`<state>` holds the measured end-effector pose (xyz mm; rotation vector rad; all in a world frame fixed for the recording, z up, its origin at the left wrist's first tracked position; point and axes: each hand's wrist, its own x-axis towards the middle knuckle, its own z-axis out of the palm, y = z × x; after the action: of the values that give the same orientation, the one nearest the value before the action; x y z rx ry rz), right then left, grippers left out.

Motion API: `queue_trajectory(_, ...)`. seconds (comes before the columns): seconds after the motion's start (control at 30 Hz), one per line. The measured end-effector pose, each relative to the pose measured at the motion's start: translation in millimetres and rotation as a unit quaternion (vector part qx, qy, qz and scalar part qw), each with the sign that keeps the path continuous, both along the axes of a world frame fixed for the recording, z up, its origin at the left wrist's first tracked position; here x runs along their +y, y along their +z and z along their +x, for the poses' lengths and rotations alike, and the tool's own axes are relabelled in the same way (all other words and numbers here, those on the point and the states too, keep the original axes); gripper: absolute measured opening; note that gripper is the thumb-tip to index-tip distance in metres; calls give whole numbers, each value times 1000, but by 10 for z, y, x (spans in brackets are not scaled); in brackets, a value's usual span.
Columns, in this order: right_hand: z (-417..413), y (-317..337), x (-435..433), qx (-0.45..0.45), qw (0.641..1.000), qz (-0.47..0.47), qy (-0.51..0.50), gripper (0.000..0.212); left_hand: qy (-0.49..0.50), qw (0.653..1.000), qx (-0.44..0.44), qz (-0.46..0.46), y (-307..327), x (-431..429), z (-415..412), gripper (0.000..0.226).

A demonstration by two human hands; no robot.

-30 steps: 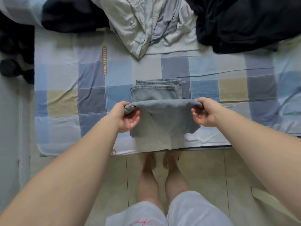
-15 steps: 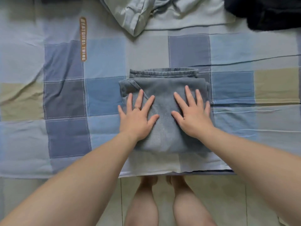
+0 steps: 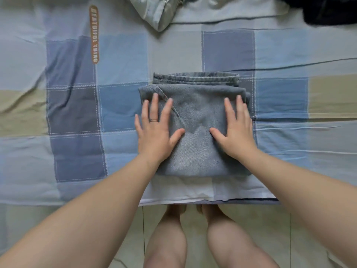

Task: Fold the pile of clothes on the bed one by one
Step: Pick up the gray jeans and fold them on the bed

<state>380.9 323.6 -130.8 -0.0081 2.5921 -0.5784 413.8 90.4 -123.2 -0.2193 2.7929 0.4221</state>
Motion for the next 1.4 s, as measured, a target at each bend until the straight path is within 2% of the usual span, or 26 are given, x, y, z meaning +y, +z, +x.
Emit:
queue_trajectory(0.07, 44, 42, 121, -35, 990, -47, -126, 102, 132, 990, 15, 54, 64, -54, 65, 98)
queue_trajectory(0.1, 50, 74, 168, -58, 978, -76, -187, 102, 214, 970, -1, 117, 63, -101, 86, 100)
queue_trajectory(0.17, 23, 69, 257, -106, 944, -126, -285, 88, 332, 916, -43, 223, 38, -182, 109, 98)
queue_trajectory(0.23, -28, 8, 329, -155, 909, -169, -348, 70, 363, 896, -86, 239, 5, -238, 115, 82)
queue_trajectory(0.33, -93, -16, 427, -247, 874, -231, -350, 63, 393, 865, -136, 281, 13, -284, 114, 58)
queue_trajectory(0.4, -109, 131, 449, -321, 845, -256, -343, 59, 413, 827, -162, 346, 123, -324, 118, 54)
queue_trajectory(0.47, -113, 391, 436, -350, 838, -262, -326, 42, 421, 790, -208, 394, 326, -374, 141, 56)
queue_trajectory(0.53, -78, 706, 412, -348, 843, -260, -319, 33, 431, 757, -252, 421, 610, -423, 211, 72)
queue_trajectory(0.63, 11, 1218, 298, -347, 851, -245, -308, 36, 454, 729, -290, 422, 1085, -553, 416, 118)
queue_trajectory(0.7, 87, 1531, 158, -351, 858, -240, -289, 40, 461, 716, -304, 428, 1349, -685, 599, 117)
queue_trajectory(0.83, 225, 1999, -345, -354, 863, -242, -268, 42, 472, 725, -262, 427, 1698, -1076, 925, 75)
queue_trajectory(0.93, 310, 2105, -913, -342, 871, -246, -253, 35, 479, 742, -201, 424, 1735, -1539, 1110, 73)
queue_trajectory(1.07, 390, 2002, -1917, -340, 877, -242, -237, 26, 480, 761, -142, 413, 1619, -2410, 1242, 38)
queue_trajectory(1.2, 522, 1788, -3023, -327, 877, -254, -244, 29, 478, 794, -105, 361, 1503, -3439, 1381, 36)
queue_trajectory(1.3, 638, 1603, -3764, -307, 873, -273, -262, 30, 490, 781, -82, 379, 1344, -4134, 1452, 31)
queue_trajectory(1.4, 763, 1345, -4339, -296, 869, -277, -282, 28, 499, 783, -52, 369, 1177, -4660, 1461, 29)
